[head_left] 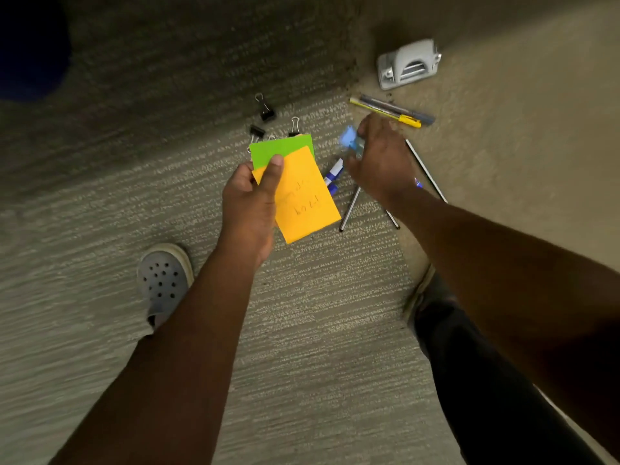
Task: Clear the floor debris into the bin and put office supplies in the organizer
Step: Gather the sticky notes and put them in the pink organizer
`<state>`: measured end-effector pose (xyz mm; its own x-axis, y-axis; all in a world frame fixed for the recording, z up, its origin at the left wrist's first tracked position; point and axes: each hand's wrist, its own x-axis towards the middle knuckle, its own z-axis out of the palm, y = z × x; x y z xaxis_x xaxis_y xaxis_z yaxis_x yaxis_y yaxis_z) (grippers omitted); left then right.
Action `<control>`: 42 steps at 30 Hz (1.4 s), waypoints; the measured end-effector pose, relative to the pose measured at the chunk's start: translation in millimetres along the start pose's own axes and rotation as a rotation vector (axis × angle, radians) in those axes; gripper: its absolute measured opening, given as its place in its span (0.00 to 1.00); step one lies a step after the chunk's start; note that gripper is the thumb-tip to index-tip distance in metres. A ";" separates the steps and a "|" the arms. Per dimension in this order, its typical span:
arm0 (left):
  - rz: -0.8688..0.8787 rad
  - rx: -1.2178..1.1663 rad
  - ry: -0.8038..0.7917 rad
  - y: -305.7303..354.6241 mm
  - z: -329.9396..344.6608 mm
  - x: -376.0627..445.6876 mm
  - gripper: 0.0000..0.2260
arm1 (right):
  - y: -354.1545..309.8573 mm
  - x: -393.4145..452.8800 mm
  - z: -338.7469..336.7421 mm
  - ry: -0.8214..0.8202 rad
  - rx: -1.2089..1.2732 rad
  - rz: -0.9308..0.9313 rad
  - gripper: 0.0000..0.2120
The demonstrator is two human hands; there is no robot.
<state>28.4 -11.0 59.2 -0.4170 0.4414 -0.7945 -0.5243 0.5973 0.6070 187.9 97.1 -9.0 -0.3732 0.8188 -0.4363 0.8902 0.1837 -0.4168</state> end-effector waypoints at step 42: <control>0.095 -0.301 -0.390 477.0 -195.1 -439.6 0.23 | -526.4 -302.5 -468.0 0.037 0.927 0.100 0.07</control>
<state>-183.2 -50.8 701.4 -0.1953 0.7362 -0.6479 -0.7124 0.3475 0.6097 -45.7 7.3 715.6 -0.2833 0.8269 -0.4858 0.3481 -0.3834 -0.8555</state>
